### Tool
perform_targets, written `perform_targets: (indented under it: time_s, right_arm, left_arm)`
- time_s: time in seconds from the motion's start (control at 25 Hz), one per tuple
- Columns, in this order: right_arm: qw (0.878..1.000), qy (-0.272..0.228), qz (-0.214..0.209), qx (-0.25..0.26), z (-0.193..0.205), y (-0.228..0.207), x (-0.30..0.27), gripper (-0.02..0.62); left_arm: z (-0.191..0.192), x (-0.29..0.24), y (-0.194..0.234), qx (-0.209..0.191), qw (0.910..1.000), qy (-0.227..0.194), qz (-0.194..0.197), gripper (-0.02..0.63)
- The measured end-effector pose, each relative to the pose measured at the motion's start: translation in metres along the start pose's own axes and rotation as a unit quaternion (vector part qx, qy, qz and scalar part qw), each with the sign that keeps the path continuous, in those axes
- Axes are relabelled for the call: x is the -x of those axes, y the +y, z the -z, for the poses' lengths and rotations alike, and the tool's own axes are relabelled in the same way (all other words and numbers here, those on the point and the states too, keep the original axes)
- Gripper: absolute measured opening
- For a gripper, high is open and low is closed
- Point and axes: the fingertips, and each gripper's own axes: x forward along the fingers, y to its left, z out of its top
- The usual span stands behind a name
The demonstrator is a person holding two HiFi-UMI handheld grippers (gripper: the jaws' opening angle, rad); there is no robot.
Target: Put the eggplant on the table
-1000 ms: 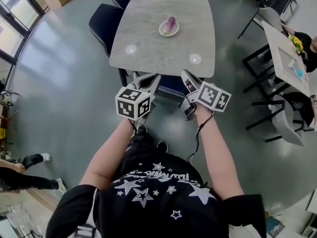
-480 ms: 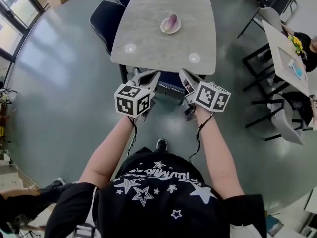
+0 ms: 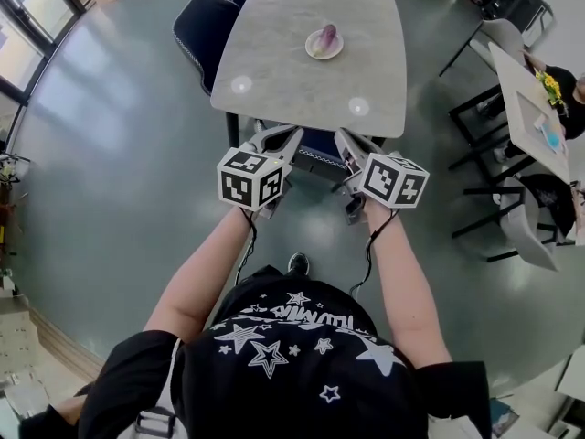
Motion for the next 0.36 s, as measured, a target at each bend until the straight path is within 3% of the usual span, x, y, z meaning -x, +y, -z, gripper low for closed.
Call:
perform_targets:
  time_s: [0.36]
  right_arm:
    - [1.0,0.001,0.01,0.021,-0.0098,-0.002,-0.0064,0.005]
  left_arm:
    - [-0.0022,-0.0064,0.0071,0.003,1.0,0.0,0.005,0.008]
